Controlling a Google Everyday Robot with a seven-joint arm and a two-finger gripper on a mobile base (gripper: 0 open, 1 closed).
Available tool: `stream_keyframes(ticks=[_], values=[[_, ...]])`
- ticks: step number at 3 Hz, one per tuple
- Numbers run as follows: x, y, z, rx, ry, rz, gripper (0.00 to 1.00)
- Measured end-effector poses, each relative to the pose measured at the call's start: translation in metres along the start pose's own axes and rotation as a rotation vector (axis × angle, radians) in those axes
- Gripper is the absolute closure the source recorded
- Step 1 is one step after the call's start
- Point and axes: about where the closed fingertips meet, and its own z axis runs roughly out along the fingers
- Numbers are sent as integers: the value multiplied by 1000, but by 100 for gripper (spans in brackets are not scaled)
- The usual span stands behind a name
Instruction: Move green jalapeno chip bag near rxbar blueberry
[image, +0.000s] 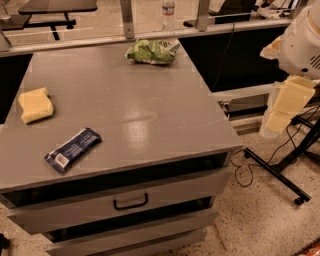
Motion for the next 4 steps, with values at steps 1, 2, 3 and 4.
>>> stream_keyframes(ticks=[1, 2, 3, 4], values=[[0, 0, 0, 0, 0, 0, 0], [-14, -34, 5, 44, -28, -46, 0], [-51, -103, 24, 121, -83, -131, 0], [-77, -146, 48, 158, -108, -171, 0]])
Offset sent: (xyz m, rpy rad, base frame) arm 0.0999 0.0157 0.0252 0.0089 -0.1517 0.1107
